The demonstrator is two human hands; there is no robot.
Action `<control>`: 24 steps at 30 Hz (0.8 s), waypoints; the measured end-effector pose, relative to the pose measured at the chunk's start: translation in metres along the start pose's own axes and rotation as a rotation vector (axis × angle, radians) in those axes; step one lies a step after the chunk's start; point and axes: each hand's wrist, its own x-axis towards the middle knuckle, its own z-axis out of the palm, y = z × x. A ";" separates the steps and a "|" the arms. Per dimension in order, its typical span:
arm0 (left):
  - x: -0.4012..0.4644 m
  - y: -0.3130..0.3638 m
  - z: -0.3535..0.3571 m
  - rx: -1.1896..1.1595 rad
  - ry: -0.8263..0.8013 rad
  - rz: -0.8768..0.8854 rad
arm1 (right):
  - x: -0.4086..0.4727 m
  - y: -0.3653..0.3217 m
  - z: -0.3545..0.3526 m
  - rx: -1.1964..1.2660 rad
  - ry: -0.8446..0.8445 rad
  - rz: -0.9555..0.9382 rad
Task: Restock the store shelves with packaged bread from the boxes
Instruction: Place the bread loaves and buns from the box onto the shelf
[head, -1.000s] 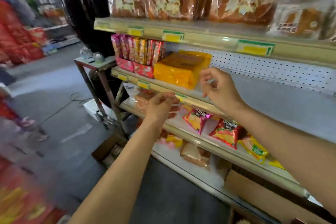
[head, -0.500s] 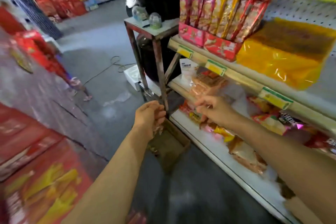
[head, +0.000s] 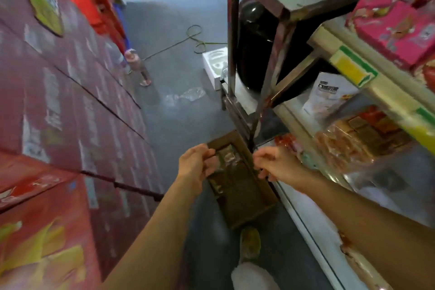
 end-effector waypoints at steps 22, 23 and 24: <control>0.408 -0.211 -0.002 0.296 0.067 -0.312 | 0.389 0.228 0.146 -0.097 -0.013 0.390; 0.427 -0.225 -0.004 0.300 0.075 -0.324 | 0.404 0.240 0.152 -0.126 -0.013 0.372; 0.445 -0.237 -0.005 0.318 0.086 -0.317 | 0.420 0.250 0.158 -0.179 -0.015 0.340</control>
